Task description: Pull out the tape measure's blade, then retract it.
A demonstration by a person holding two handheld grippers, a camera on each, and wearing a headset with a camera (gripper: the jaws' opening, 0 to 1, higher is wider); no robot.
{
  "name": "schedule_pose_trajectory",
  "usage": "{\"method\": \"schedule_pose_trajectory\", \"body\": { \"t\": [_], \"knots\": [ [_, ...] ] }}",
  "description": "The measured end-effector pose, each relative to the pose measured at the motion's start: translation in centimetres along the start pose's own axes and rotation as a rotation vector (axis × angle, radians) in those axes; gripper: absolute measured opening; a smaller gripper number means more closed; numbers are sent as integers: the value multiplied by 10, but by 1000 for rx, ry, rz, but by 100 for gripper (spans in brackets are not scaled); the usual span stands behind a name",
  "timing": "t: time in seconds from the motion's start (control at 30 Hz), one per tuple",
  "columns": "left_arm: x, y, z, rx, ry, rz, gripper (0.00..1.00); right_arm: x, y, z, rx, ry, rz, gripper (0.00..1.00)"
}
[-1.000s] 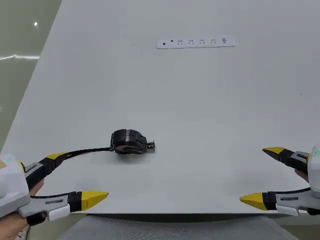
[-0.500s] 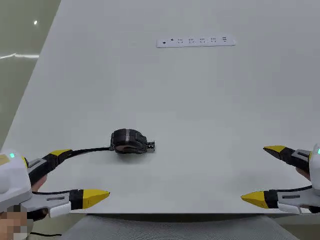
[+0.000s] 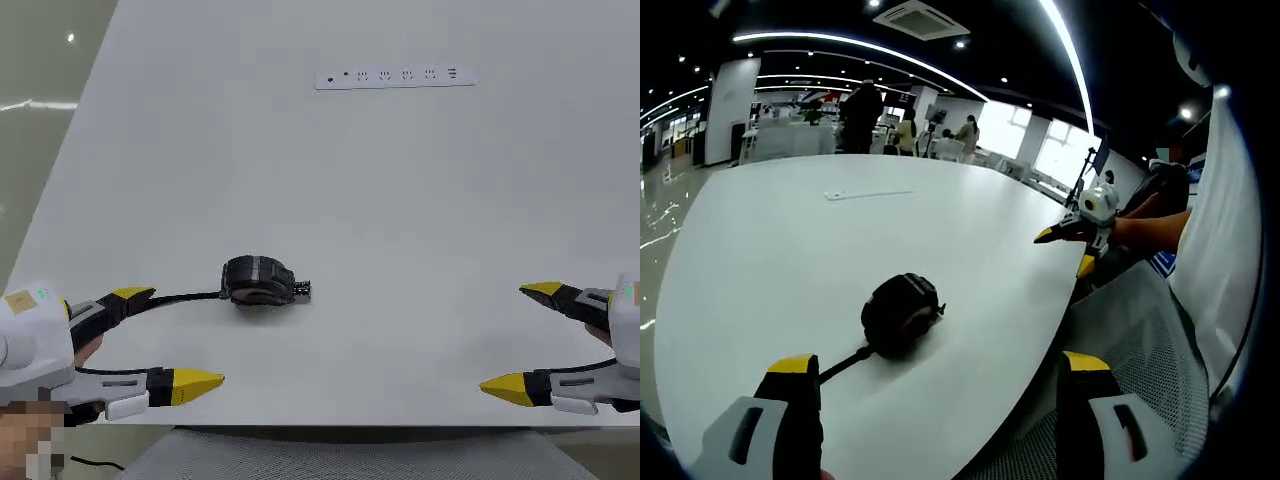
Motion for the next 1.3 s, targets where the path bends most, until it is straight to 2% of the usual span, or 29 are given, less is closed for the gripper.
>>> {"method": "schedule_pose_trajectory", "body": {
  "t": [0.27, 0.47, 0.73, 0.93, 1.1, 1.2, 1.3],
  "knots": [
    [10, -7, 6, 60, 25, 34, 92, 11, -6, -5, -4, -20, -11, 82],
    [19, -9, 10, 73, 50, 55, 89, 19, -9, -8, -8, -41, -13, 79],
    [32, -8, 17, 106, 84, 95, 83, 29, -13, -14, -18, -68, -11, 76],
    [43, -7, 24, 120, 102, 116, 80, 41, -17, -15, -17, -108, -15, 72],
    [51, -7, 29, 156, 120, 140, 73, 53, -21, -16, -26, -135, -16, 69],
    [57, -6, 33, 152, 130, 148, 68, 60, -22, -16, -30, -149, -10, 68],
    [63, -6, 37, 173, 134, 160, 64, 67, -23, -16, -29, -161, -9, 68]
  ]
}}
Point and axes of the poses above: the centre of the closed fingertips' face, and the gripper's own axes: x roughly forward along the fingers, z roughly to its left, y roughly out of its underside, the point moved 2 cm from there along -x, roughly backward along the fingers, and after that the axes turned 1 degree about y, right-handed, at the moved point
